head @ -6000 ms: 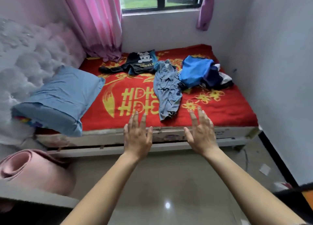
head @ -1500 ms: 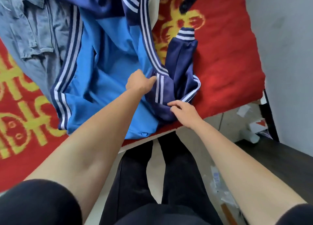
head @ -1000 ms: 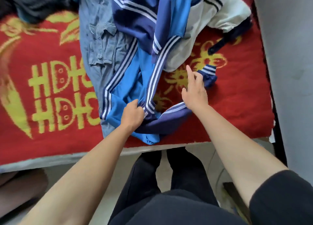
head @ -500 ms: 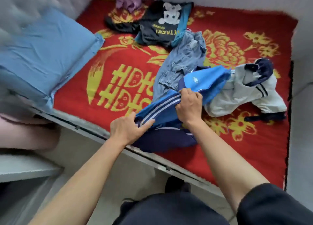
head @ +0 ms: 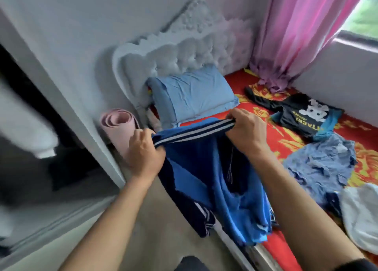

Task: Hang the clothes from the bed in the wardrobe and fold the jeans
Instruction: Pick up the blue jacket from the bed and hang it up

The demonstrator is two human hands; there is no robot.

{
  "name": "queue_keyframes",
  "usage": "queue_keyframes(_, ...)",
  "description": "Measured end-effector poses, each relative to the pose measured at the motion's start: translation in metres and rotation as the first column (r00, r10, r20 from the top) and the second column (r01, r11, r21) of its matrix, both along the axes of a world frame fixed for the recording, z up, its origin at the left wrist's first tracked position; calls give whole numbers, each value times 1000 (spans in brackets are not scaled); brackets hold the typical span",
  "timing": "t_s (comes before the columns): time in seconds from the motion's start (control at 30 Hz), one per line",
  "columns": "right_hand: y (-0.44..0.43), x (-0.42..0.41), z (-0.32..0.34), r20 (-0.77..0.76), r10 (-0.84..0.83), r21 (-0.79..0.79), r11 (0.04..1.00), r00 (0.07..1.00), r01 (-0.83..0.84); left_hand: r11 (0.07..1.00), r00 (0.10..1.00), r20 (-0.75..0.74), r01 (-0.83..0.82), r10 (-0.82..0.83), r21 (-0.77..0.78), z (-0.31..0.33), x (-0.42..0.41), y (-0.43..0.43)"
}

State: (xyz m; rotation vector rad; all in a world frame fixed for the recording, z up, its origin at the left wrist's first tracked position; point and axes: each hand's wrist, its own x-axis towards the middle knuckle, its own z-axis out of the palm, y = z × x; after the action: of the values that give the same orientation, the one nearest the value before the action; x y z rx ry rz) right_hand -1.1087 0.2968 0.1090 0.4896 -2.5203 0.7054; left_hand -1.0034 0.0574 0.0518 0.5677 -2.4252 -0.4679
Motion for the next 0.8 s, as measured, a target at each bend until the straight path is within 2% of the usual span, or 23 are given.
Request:
queue_keyframes(0.13, -129, 11, 16, 83, 179, -30, 984, 980, -177, 974, 971, -86, -223, 225, 33, 21, 56, -106)
queue_keyframes(0.27, -241, 26, 16, 190, 381, -108, 924, 905, -367, 919, 917, -52, -393, 395, 43, 25, 102, -183)
queue_keyframes(0.4, -354, 33, 19, 277, 635, -329, 768, 721, -550, 890, 891, -46, -446, 452, 92, 30, 131, -260)
queue_keyframes(0.47, -411, 34, 18, 289, 721, -330, 692, 630, -642, 837, 836, -61, -539, 545, 99, 36, 137, -302)
queue_keyframes(0.57, -499, 39, 8, 291, 817, -334, 575, 499, -747, 726, 709, -162, -659, 687, 194, 53, 141, -367)
queue_keyframes(0.7, -601, 50, 14, 330, 882, -435, 459, 337, -775, 665, 612, -268, -719, 744, 205, 94, 156, -441)
queue_keyframes(0.8, -666, 56, 33, 313, 922, -440, 352, 227, -826, 637, 569, -322, -753, 757, 167, 121, 170, -485)
